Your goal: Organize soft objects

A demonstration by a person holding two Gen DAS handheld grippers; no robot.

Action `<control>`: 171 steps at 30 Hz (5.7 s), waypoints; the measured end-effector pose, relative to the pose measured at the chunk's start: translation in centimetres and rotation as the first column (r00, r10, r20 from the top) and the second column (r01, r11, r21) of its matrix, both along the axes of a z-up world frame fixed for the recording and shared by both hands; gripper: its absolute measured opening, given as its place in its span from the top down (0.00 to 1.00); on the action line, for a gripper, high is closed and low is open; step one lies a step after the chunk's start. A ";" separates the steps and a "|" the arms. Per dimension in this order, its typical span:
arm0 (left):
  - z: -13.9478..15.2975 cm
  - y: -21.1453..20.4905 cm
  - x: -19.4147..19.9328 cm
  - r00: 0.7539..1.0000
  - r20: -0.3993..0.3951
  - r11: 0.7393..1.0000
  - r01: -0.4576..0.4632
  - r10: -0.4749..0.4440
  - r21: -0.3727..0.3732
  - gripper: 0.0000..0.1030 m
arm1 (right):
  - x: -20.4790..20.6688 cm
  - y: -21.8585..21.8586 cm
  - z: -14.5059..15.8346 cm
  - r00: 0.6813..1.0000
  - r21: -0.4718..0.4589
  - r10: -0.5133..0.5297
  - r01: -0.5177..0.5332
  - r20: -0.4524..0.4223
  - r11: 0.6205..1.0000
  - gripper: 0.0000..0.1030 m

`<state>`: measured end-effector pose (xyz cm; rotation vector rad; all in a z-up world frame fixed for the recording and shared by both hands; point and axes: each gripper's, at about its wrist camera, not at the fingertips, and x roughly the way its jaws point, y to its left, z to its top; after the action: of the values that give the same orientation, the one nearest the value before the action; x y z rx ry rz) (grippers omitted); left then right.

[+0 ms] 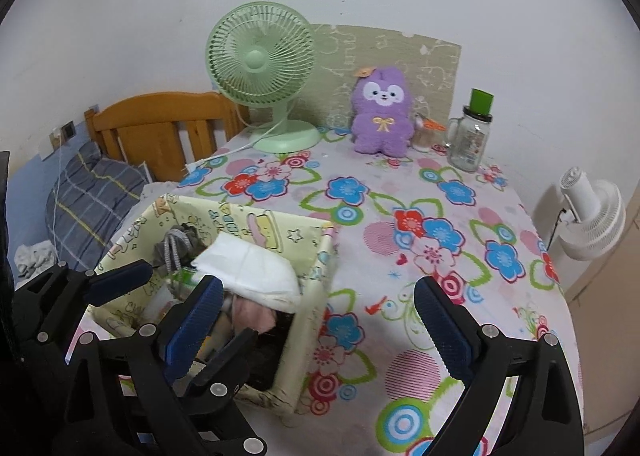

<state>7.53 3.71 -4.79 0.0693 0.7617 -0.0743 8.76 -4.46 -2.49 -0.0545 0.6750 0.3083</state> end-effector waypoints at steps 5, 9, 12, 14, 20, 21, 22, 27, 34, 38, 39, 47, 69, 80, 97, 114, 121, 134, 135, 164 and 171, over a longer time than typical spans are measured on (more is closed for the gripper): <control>0.1 -1.4 -0.1 1.000 0.003 1.000 0.018 -0.018 0.004 0.14 | -0.4 -1.3 0.0 1.000 0.004 -0.024 0.024 0.009 1.000 0.05; 0.2 -2.5 -0.1 0.999 0.005 0.999 0.033 -0.033 0.010 0.15 | -0.5 -2.4 -0.1 0.999 0.009 -0.041 0.041 -0.001 0.999 0.05; 0.3 -3.4 -0.1 0.999 0.006 0.999 0.043 -0.043 0.011 0.15 | -0.6 -3.3 -0.2 0.999 0.015 -0.054 0.054 -0.003 0.998 0.05; 0.4 -4.0 -0.1 0.999 0.003 0.999 0.044 -0.044 0.014 0.15 | -0.6 -4.0 -0.2 0.998 0.021 -0.064 0.064 -0.011 0.998 0.05; 0.5 -5.6 -0.2 0.998 0.004 0.998 0.057 -0.057 0.011 0.13 | -0.7 -6.0 -0.4 0.996 0.035 -0.083 0.084 -0.030 0.996 0.05; 0.6 -6.0 -0.1 0.998 0.007 0.998 0.059 -0.060 0.012 0.13 | -0.7 -6.3 -0.4 0.996 0.035 -0.084 0.085 -0.030 0.996 0.05; 0.6 -6.2 -0.1 0.998 0.008 0.998 0.058 -0.058 0.013 0.12 | -0.7 -6.6 -0.3 0.996 0.034 -0.085 0.086 -0.028 0.996 0.05; 1.1 -7.0 -0.1 0.999 0.016 0.999 0.051 -0.051 0.000 0.11 | -0.8 -8.1 -0.1 0.994 0.028 -0.111 0.111 -0.013 0.993 0.05; 1.4 -7.9 -0.4 0.999 0.029 1.000 0.030 -0.030 0.003 0.10 | -1.0 -10.2 -0.1 0.991 0.052 -0.134 0.133 -0.002 0.990 0.05; 1.5 -8.4 -0.5 0.999 0.036 1.000 0.017 -0.017 0.004 0.09 | -1.3 -11.0 0.0 0.991 0.047 -0.137 0.136 0.005 0.990 0.05; 1.6 -8.5 -0.6 0.999 0.040 1.000 0.012 -0.012 0.004 0.09 | -1.4 -11.3 0.0 0.990 0.044 -0.139 0.138 0.009 0.989 0.05; 1.8 -9.2 -1.6 0.998 0.067 1.000 -0.020 0.019 0.005 0.08 | -2.4 -13.4 0.3 0.988 0.038 -0.152 0.150 0.040 0.988 0.05; 3.3 -9.0 -4.5 0.985 0.155 0.997 -0.073 0.073 -0.007 0.00 | -5.8 -16.2 1.5 0.975 0.053 -0.196 0.191 0.108 0.980 0.05; 3.5 -8.7 -5.2 0.982 0.172 0.997 -0.068 0.072 -0.030 0.00 | -7.0 -17.3 1.7 0.961 0.078 -0.244 0.235 0.127 0.969 0.05; 4.1 -7.5 -5.5 0.975 0.199 0.994 -0.087 0.098 -0.064 0.00 | -7.3 -17.1 2.0 0.959 0.101 -0.240 0.227 0.148 0.969 0.05; 4.1 -7.6 -5.3 0.975 0.198 0.994 -0.090 0.100 -0.059 0.00 | -7.2 -17.1 2.1 0.958 0.111 -0.239 0.223 0.157 0.968 0.05; 3.9 -7.6 -5.0 0.974 0.201 0.994 -0.092 0.102 -0.058 0.00 | -7.1 -17.0 2.0 0.958 0.116 -0.240 0.224 0.154 0.968 0.05; 3.9 -7.7 -4.8 0.975 0.199 0.994 -0.093 0.103 -0.061 0.00 | -7.0 -16.9 1.9 0.959 0.118 -0.241 0.224 0.152 0.967 0.05; 3.8 -7.7 -4.8 0.975 0.197 0.994 -0.093 0.103 -0.062 0.00 | -6.9 -17.0 1.9 0.959 0.118 -0.241 0.224 0.151 0.967 0.05; 3.8 -7.6 -4.9 0.976 0.193 0.994 -0.090 0.101 -0.066 0.00 | -7.0 -16.7 1.7 0.954 0.109 -0.249 0.233 0.168 0.966 0.05; 3.8 -7.6 -4.9 0.976 0.192 0.994 -0.091 0.102 -0.066 0.00 | -7.0 -16.8 1.7 0.954 0.111 -0.249 0.233 0.168 0.966 0.05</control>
<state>2.62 -3.91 -0.98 -0.0144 0.5655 0.0038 1.77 -21.27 -0.76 0.0849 0.4803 0.0961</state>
